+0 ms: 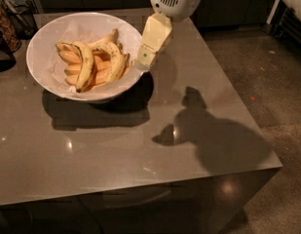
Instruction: Pick banana from white bowl
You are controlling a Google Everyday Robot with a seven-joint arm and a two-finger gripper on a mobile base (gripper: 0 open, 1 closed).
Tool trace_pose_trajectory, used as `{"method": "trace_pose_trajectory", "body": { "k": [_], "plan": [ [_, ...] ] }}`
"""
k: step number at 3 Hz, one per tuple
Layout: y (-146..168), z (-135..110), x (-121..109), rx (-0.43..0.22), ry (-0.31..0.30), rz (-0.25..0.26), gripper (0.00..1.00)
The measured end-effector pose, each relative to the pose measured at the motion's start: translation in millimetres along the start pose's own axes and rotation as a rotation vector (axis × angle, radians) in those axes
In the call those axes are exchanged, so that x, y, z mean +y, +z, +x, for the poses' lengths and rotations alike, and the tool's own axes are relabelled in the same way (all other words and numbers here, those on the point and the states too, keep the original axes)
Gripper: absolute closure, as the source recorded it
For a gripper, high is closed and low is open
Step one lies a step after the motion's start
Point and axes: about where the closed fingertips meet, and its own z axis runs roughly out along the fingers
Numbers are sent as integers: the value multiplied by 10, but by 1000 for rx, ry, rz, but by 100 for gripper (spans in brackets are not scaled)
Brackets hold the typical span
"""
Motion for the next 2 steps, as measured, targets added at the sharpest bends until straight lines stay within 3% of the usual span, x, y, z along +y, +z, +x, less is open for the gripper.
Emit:
{"method": "trace_pose_trajectory", "body": {
  "k": [1, 2],
  "plan": [
    [98, -179, 64, -30, 3, -33, 0],
    [226, -523, 136, -1, -13, -46, 0]
  ]
}}
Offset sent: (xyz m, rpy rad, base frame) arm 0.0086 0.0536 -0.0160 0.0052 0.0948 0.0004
